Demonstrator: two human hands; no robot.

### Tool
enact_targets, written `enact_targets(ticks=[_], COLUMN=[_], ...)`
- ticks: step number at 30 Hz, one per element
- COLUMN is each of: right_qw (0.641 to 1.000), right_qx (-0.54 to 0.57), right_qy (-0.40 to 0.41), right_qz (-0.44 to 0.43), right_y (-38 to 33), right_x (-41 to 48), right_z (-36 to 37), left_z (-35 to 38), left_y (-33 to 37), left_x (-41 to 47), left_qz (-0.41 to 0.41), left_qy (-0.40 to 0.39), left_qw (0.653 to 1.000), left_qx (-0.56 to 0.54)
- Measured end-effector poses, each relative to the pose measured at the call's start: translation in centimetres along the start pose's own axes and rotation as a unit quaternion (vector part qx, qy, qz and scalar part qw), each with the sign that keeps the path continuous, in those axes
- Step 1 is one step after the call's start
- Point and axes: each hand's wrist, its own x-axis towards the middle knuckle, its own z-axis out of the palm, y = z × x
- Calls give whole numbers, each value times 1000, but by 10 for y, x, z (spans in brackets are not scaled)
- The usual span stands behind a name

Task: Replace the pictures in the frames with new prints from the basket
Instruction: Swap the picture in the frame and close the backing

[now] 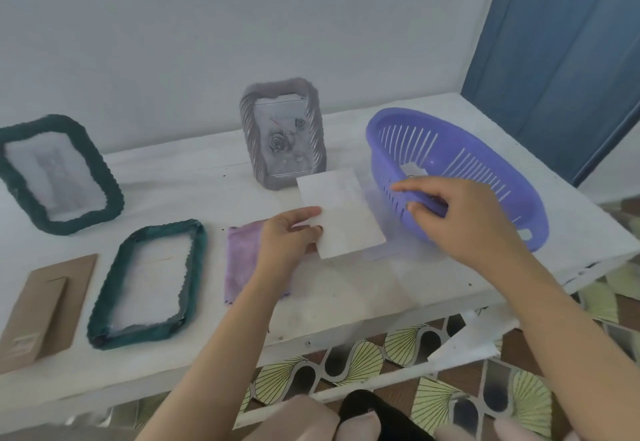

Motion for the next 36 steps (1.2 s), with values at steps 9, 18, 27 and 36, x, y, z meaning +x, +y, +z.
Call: enact_targets(ticks=[9,18,27,36], right_qw=[996,995,989,987], right_qx=[85,62,37,112], right_qy=[-25,-75,-135,-86], right_qz=[12,-13,-35,79], right_y=[12,12,15,34], right_x=[19,18,9,34], right_z=[-22,-11,14,-6], left_z=[49,60,63,59], left_y=[2,-4,-14,-12], left_x=[17,14,12,2], left_qz=[-1,30,122,182], left_qy=[-7,1,55,64], left_qw=[993,962,878,960], left_qx=[118,273,459,203])
